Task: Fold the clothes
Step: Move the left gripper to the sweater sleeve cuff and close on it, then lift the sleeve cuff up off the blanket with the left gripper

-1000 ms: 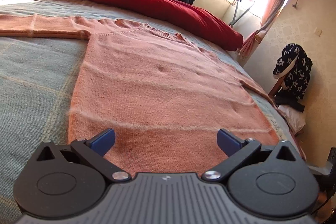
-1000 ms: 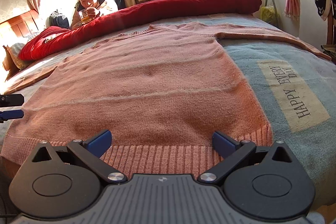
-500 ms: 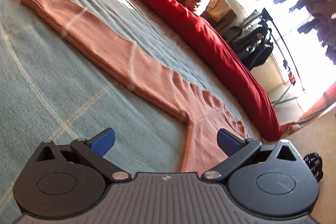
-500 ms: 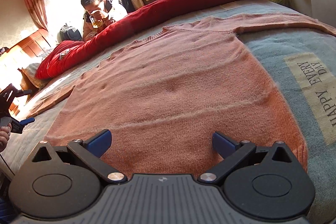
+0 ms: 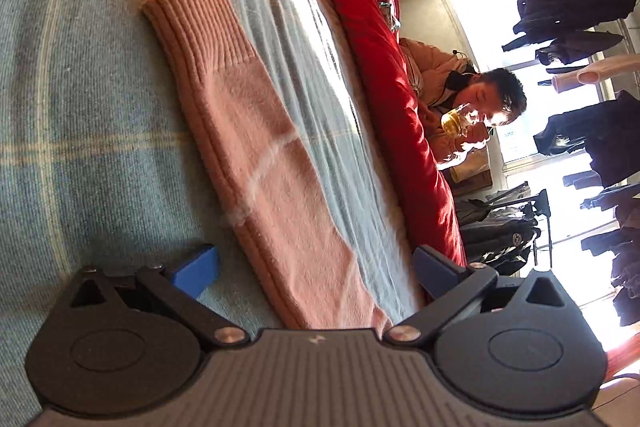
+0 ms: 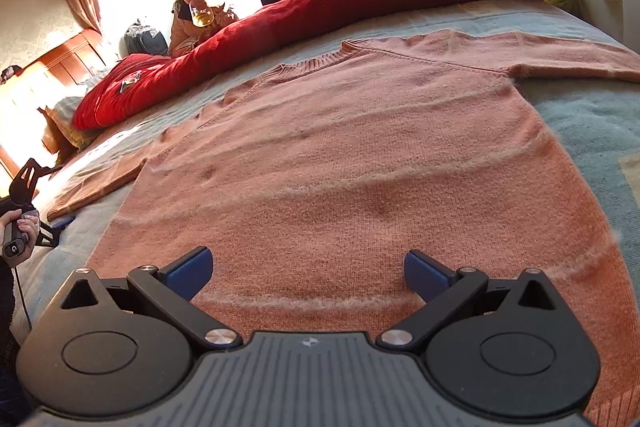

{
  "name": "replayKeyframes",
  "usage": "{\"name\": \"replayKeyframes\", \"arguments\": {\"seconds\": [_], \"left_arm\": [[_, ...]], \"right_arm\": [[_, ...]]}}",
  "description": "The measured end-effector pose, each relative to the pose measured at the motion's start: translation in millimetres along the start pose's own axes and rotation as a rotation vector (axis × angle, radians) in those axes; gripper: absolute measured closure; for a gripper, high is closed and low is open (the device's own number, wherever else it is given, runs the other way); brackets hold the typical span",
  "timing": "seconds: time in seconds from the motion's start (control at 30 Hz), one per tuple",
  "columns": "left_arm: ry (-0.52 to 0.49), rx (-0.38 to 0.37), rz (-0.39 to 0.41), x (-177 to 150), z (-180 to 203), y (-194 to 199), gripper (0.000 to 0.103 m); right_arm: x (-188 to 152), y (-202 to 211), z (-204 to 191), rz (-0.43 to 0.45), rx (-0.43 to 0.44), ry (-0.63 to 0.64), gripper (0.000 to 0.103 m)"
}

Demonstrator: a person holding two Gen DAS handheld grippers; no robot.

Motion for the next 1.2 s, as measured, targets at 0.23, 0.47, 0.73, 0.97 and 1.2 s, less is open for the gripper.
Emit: {"name": "replayKeyframes", "arguments": {"seconds": [0.23,0.47,0.73,0.97,1.2], "left_arm": [[-0.025,0.024,0.041,22.1,2.2,-10.0,0.001],[-0.030,-0.029,0.117,36.1,-4.9,-6.4,0.001],[-0.159,0.048,0.167,36.3,-7.1,-6.4,0.023],[-0.062,0.080,0.219,47.0,-39.6,2.6,0.090],[-0.068,0.144,0.188,51.3,-33.9,1.2,0.090]], "right_arm": [[4.3,-12.3,-7.0,-0.017,-0.009,0.056,0.000],[5.0,-15.7,-3.7,-0.017,-0.009,0.046,0.000],[4.0,-18.6,-2.2,-0.016,-0.012,0.051,0.000],[2.4,-20.6,-2.6,-0.012,-0.019,0.055,0.000],[1.8,-23.0,-6.9,-0.016,-0.043,0.085,0.000]]}}
Point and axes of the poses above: each gripper's, at about its wrist camera, not at the fingertips, and y roughly against the way its jaws point, z to its right, x to its top, the point moved 4 cm from there along -y, roughly the way its jaws point, and after that the axes turned 5 degrees about y, right-handed, at the moved point
